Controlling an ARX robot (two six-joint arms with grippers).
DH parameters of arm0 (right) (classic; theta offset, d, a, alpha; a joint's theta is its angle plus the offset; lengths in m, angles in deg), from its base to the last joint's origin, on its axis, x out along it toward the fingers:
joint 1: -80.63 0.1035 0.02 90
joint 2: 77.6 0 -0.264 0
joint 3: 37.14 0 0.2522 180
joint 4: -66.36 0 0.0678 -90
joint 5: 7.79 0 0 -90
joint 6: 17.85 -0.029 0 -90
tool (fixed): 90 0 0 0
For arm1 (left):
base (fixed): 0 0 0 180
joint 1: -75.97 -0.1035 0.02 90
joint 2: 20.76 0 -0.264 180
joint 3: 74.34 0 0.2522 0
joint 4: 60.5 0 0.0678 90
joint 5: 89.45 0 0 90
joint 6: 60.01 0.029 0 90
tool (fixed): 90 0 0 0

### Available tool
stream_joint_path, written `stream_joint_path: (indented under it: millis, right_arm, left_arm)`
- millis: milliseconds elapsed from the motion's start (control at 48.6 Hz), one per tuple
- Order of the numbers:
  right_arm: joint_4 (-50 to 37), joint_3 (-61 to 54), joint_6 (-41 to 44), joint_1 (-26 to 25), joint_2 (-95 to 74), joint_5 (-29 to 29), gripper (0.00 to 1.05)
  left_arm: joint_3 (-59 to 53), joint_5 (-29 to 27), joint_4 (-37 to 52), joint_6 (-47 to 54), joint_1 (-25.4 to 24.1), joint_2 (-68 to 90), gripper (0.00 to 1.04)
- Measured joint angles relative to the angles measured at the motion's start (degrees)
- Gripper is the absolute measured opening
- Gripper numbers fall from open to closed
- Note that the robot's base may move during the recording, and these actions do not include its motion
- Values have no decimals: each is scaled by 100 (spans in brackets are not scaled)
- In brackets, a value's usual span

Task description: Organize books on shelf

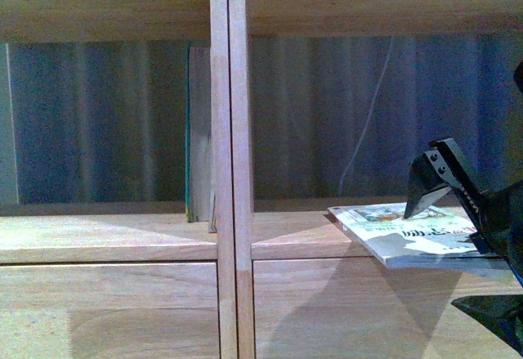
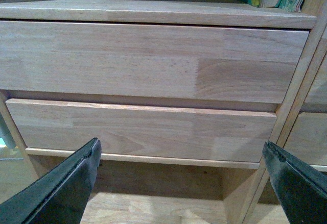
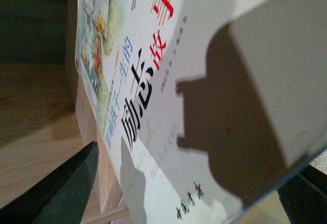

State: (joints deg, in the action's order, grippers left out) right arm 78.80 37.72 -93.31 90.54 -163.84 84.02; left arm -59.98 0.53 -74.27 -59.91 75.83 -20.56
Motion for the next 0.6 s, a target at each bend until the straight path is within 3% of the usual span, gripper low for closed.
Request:
stream_joint_path:
  millis: [247,597]
  right_arm:
    - [-28,269,0,24,-240,214,98]
    - [-79,321,-2,35,-258,203,40]
  left_arm:
    - [0,0,0,0,0,0,97]
    - [0,0,0,0,0,0,97]
